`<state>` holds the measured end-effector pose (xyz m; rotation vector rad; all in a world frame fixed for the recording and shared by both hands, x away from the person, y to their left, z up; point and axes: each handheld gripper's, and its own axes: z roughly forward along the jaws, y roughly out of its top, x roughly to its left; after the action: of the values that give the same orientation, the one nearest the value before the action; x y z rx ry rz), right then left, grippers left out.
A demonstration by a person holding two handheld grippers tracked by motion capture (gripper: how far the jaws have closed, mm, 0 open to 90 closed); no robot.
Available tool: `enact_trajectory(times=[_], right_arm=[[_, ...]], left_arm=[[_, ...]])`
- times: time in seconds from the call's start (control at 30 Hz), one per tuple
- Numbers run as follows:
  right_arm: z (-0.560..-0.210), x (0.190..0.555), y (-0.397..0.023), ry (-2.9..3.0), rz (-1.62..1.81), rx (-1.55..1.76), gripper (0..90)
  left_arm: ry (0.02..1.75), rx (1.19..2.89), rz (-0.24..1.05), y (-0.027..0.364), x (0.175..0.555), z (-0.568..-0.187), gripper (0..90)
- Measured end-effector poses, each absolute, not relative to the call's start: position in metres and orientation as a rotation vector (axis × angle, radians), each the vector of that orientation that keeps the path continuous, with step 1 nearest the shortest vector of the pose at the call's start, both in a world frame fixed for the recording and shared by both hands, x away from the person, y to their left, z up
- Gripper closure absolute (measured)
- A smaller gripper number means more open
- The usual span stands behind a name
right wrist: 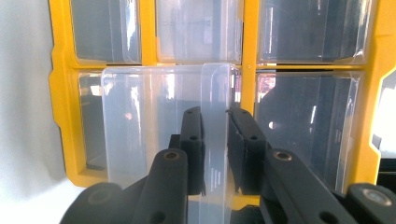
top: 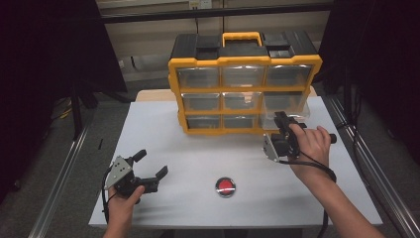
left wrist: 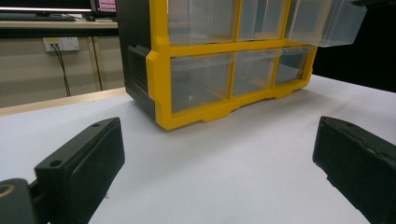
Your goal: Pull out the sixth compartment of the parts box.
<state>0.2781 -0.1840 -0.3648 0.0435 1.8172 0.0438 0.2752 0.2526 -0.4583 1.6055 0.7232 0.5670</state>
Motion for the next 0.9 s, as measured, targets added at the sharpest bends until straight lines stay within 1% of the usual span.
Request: enact_trajectory(times=[0.6, 0.7, 0.9], right_arm=[[-0.3644, 0.2770, -0.1829, 1.805, 0.062, 0.037, 76.7], [-0.3671, 0.2754, -0.1825, 1.787, 0.089, 0.071, 71.2], [-0.3701, 0.2725, -0.1838, 1.754, 0.152, 0.154, 64.4]], left_arm=[[0.724, 1.610, 0.562, 0.2518, 0.2749, -0.4588, 2.4], [0.725, 1.610, 0.559, 0.2514, 0.2750, -0.4590, 2.4], [0.739, 1.599, 0.558, 0.2507, 0.2750, -0.4598, 2.4]])
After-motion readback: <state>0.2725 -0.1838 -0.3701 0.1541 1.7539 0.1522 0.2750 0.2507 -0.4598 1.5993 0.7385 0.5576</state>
